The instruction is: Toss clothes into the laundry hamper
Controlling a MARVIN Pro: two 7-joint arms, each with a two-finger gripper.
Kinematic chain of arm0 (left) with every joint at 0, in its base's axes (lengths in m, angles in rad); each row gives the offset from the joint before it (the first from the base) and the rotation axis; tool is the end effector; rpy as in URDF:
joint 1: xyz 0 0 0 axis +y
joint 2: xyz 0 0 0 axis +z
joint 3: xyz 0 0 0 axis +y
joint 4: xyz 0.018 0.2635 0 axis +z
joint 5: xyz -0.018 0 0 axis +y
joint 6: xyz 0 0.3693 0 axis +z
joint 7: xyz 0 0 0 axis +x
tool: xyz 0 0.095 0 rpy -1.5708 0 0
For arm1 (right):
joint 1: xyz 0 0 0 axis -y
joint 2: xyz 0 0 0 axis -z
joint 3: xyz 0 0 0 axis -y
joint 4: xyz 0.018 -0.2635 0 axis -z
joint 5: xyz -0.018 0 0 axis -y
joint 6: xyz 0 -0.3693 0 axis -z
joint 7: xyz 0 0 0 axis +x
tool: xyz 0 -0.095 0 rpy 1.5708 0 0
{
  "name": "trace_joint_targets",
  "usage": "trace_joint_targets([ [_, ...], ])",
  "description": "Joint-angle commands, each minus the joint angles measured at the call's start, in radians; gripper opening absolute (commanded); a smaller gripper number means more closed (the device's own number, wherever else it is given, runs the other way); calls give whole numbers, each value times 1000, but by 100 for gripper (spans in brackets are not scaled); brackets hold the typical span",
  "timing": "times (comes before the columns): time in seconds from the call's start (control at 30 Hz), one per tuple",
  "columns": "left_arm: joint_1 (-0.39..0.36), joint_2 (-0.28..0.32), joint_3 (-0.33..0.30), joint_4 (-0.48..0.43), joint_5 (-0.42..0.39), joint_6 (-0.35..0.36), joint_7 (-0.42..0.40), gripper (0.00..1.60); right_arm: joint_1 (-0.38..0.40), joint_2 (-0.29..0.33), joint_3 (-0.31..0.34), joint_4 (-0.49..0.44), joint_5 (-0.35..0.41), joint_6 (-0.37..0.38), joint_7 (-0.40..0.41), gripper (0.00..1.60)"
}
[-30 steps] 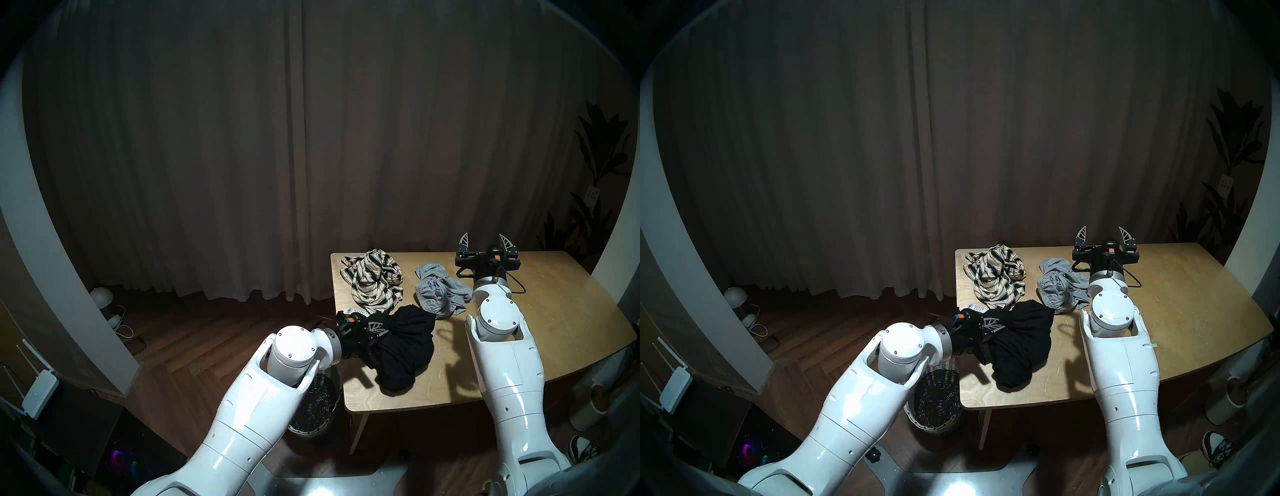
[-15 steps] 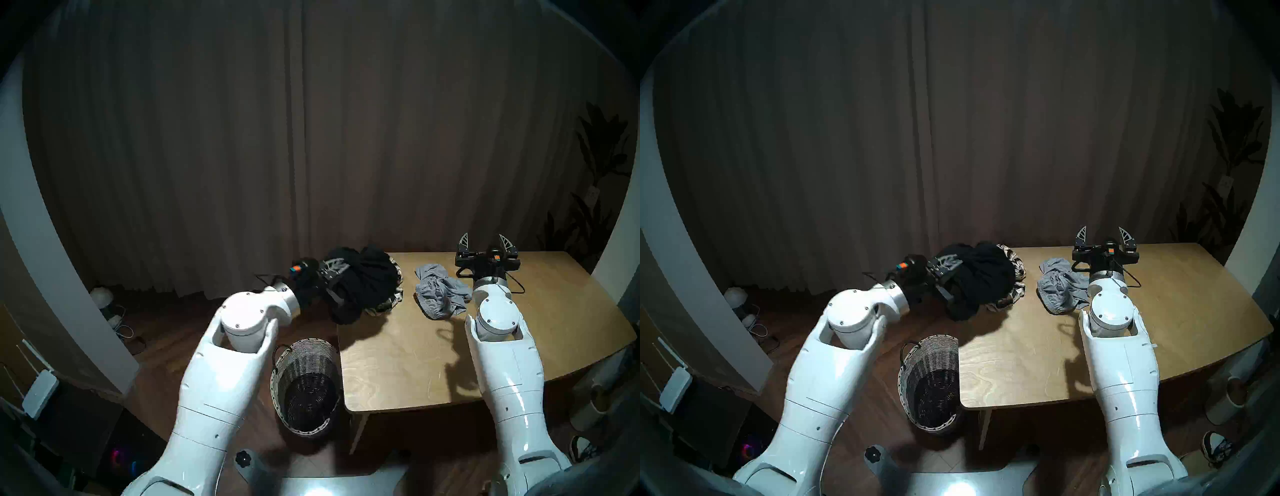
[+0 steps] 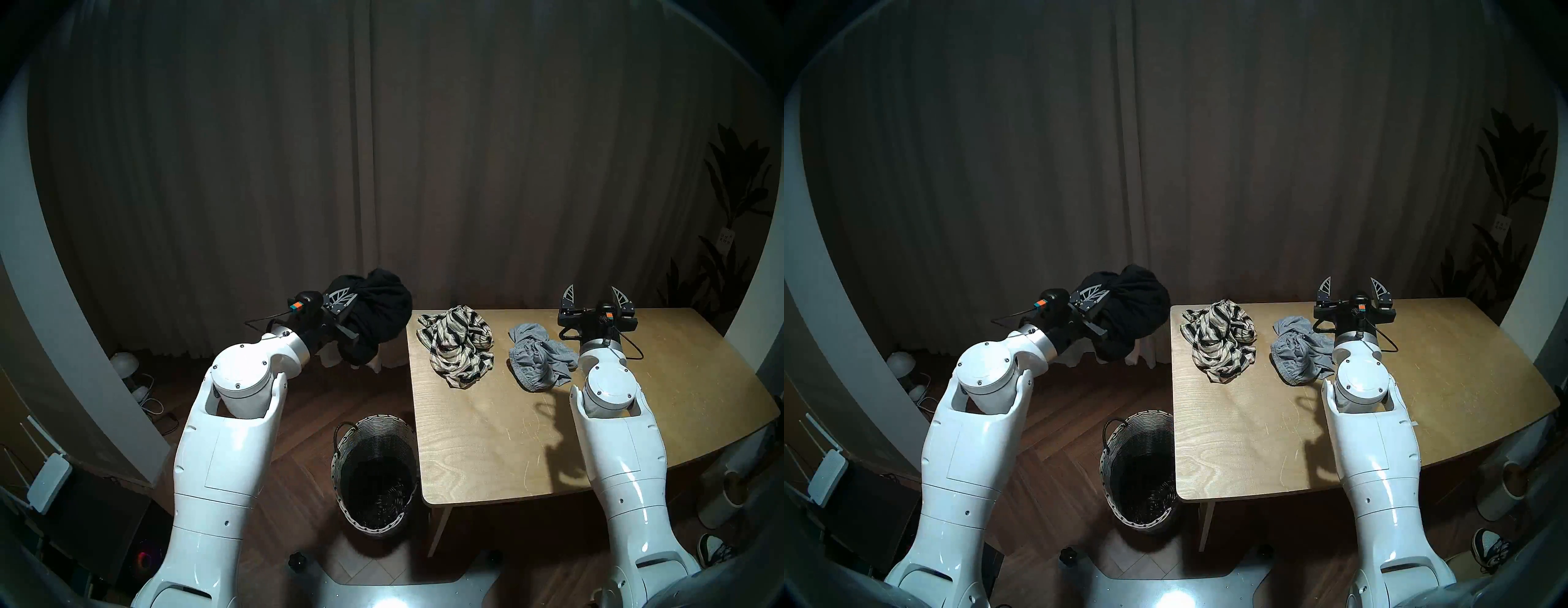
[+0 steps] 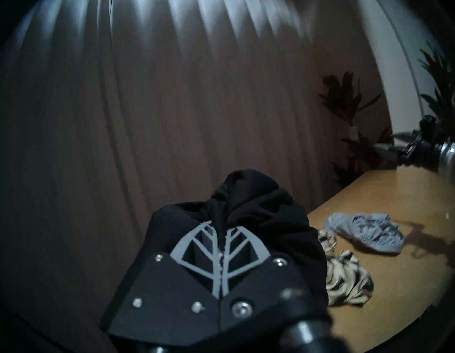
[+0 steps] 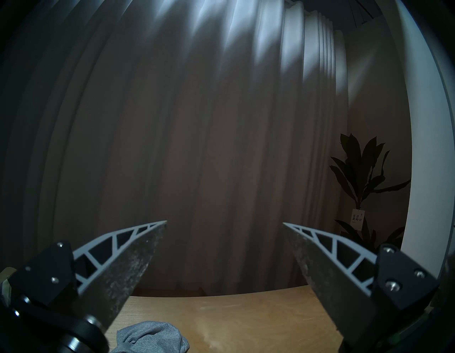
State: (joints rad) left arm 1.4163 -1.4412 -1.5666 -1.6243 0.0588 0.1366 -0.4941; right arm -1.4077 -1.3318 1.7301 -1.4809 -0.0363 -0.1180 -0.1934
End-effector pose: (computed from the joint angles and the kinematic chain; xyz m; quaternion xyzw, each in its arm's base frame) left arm 0.5077 -0.0108 -0.1992 0.6758 -0.2350 0.6922 0.0946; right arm 0.5079 -0.1644 -0.2006 0.6046 -0.0426 0.7662 0.2134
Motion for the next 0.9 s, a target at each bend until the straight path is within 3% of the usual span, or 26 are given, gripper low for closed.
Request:
trace_joint_targets([
  [0.0,-95,-29,11,119,60,58,87,0,14,5,0,-19,1,-9,1,160],
  [0.47,-193,-84,22,452,87,105,179,0,13,10,-5,-18,9,-9,-2,160],
  [0.87,-285,-120,43,721,75,-16,185,0,12,16,-10,-19,15,-10,-6,160],
])
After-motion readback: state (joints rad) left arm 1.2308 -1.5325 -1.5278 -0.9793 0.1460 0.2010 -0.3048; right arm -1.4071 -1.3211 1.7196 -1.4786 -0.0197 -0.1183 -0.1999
